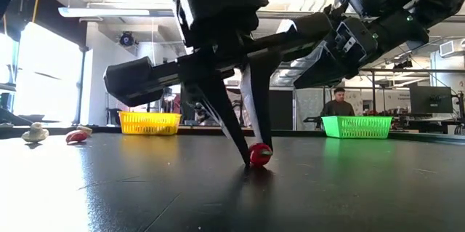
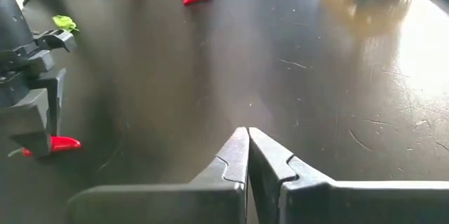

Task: Sort produce into baskets
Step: Put the red chili pepper into the green bin

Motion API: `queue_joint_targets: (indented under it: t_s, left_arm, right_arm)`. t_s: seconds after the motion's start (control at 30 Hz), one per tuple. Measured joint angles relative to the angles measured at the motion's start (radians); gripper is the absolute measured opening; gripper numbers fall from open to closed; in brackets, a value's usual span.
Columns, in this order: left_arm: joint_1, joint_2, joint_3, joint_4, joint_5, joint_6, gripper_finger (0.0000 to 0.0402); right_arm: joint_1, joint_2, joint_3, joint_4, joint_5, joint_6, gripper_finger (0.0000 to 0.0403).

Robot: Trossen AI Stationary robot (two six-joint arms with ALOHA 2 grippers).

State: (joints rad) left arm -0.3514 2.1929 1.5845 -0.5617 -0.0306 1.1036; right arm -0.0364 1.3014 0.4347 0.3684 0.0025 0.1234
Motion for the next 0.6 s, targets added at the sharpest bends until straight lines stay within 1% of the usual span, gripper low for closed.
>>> queue_joint_targets:
  t_s: [0.1,0.2,0.23,0.3,0.4,0.53,0.6]
  left_arm:
    - [0.011,-0.006,0.000,-0.004,0.007,-0.034,0.0010]
    - [0.035,-0.024,-0.003,-0.013,0.009,-0.103,0.0008]
    - [0.046,-0.036,-0.003,-0.016,0.024,-0.135,0.0008]
    - [0.073,-0.071,-0.003,-0.016,0.087,-0.206,0.0006]
    - [0.121,-0.116,-0.001,-0.013,0.171,-0.290,0.0003]
    - [0.187,-0.159,-0.002,0.013,0.203,-0.339,0.0002]
    - [0.221,-0.174,-0.002,0.027,0.241,-0.358,0.0001]
  right_arm:
    - [0.000,0.000,0.000,0.000,0.000,0.000,0.0000]
    - [0.000,0.000,0.000,-0.003,0.000,0.000,0.0000]
    - [0.000,-0.001,0.000,-0.007,0.000,-0.003,0.0000]
    - [0.002,-0.003,0.000,-0.009,0.013,-0.016,0.0000]
    - [0.022,-0.023,0.000,-0.027,0.100,-0.044,0.0000]
    - [0.068,-0.069,0.000,-0.068,0.254,-0.064,0.0000]
    - [0.088,-0.099,0.000,-0.099,0.329,-0.071,0.0000]
